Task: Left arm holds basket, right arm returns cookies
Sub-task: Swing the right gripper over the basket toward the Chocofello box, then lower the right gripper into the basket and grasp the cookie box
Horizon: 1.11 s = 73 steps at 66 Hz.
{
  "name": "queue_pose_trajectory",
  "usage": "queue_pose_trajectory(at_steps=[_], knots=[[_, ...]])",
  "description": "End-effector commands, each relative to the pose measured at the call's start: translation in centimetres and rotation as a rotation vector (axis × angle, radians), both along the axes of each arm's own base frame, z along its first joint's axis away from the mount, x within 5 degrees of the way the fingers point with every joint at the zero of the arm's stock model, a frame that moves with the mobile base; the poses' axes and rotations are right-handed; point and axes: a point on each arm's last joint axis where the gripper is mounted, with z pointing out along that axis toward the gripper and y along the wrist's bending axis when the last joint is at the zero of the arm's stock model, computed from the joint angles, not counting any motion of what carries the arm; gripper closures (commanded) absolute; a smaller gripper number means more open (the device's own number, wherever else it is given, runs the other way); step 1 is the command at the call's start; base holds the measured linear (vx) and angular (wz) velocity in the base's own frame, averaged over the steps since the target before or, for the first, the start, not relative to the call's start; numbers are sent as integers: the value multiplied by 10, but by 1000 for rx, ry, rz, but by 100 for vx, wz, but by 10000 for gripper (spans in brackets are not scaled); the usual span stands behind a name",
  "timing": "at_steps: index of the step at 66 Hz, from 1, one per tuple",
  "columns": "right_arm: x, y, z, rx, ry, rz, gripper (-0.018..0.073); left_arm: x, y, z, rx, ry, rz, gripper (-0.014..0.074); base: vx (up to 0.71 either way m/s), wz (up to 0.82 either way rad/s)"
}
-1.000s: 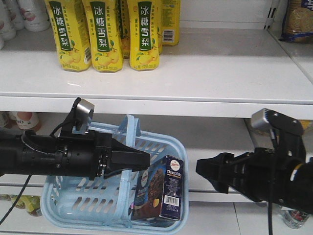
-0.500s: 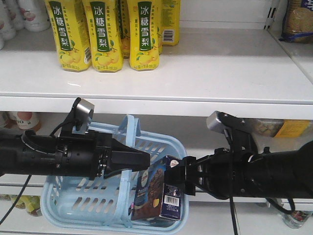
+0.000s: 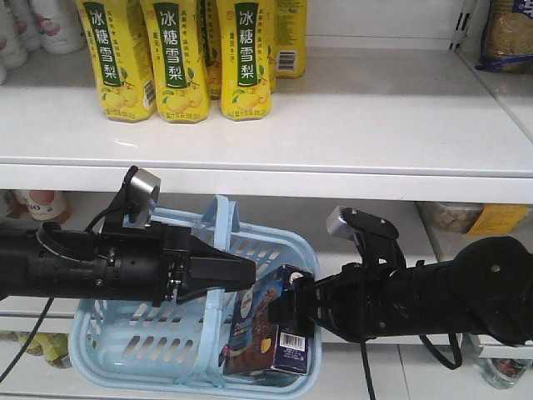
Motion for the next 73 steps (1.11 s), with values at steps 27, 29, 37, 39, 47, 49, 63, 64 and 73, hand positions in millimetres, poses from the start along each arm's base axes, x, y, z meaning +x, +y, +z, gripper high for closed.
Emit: queue_pose_trajectory(at_steps=[27, 29, 37, 39, 47, 49, 63, 64, 73], knots=[[18, 11, 6, 47, -44, 9, 41, -1, -3, 33, -161, -63, 7, 599, 0, 0], [19, 12, 5, 45, -41, 13, 41, -1, -3, 33, -161, -63, 7, 599, 0, 0], [27, 17, 2, 47, -31, 23, 42, -1, -3, 33, -161, -63, 7, 599, 0, 0], [28, 19, 3, 49, -29, 28, 42, -1, -3, 33, -161, -63, 7, 599, 0, 0], [38, 26, 4, 60, -26, 47, 42, -1, -3, 33, -161, -63, 7, 599, 0, 0], [40, 27, 3, 60, -25, 47, 42, -1, -3, 33, -161, -63, 7, 599, 0, 0], [53, 35, -13, 45, 20, 58, 48, -1, -3, 33, -161, -63, 7, 599, 0, 0], [53, 35, -15, 43, 25, 57, 50, -1, -3, 33, -161, -63, 7, 599, 0, 0], [57, 37, -31, 17, 62, 57, 80, -1, -3, 33, -161, -63, 7, 599, 0, 0]])
